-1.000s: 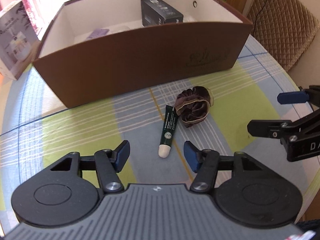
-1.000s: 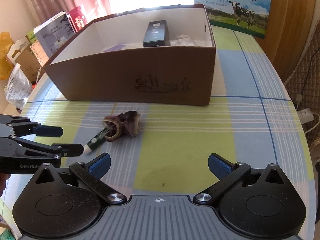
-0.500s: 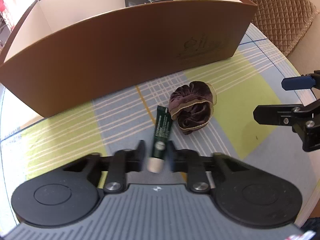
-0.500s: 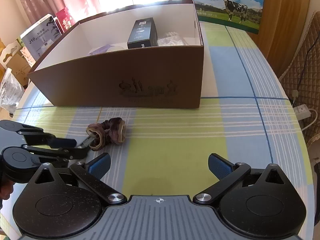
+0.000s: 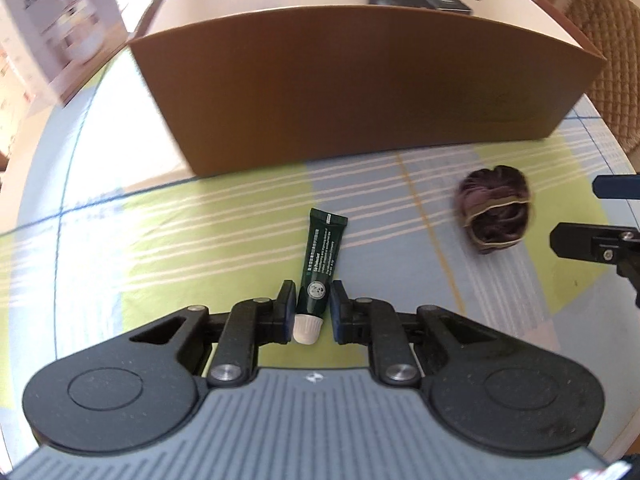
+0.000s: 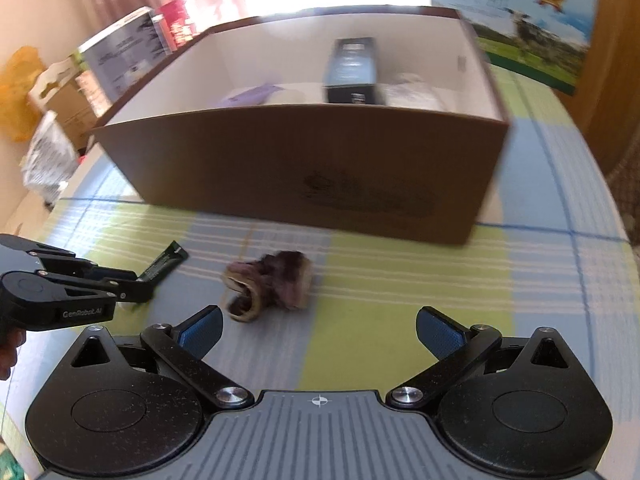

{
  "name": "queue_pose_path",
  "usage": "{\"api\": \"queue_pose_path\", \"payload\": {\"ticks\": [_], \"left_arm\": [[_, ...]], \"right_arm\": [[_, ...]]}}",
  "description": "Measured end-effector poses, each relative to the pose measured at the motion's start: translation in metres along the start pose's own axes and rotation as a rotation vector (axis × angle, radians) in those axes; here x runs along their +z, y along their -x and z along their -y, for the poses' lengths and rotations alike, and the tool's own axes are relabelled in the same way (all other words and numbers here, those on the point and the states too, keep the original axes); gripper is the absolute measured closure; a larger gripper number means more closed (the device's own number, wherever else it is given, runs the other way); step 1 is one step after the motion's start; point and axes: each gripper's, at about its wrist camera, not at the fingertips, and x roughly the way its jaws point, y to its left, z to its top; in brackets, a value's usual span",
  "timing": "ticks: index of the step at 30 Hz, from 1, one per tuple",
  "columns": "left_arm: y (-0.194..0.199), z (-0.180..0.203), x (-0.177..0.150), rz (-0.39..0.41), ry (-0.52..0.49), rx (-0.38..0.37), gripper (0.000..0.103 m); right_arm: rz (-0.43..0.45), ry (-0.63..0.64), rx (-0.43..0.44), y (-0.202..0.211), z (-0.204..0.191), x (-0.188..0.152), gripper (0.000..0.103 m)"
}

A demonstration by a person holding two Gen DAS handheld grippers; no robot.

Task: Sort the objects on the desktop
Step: 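Close the left gripper on the green tube while the right gripper grasps the brown scrunchie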

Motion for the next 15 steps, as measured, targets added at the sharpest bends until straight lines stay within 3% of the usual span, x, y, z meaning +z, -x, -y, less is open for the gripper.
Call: {"api": "queue_pose_path", "payload": {"ticks": [2, 6, 15], "left_arm": [[-0.001, -0.003, -0.002, -0.011, 0.010, -0.001, 0.089], [-0.003, 0.000, 0.002, -0.008, 0.006, -0.005, 0.087], [-0.007, 0.005, 0.008, -0.009, -0.015, -0.004, 0.087]], "right_arm": [[0.002, 0.025, 0.013, -0.008, -0.006, 0.003, 0.006], [-0.014, 0.070, 0.017, -0.026, -0.015, 0.007, 0.025], [-0.030, 0.086, 0.029, -0.042, -0.016, 0.005, 0.049]]}}
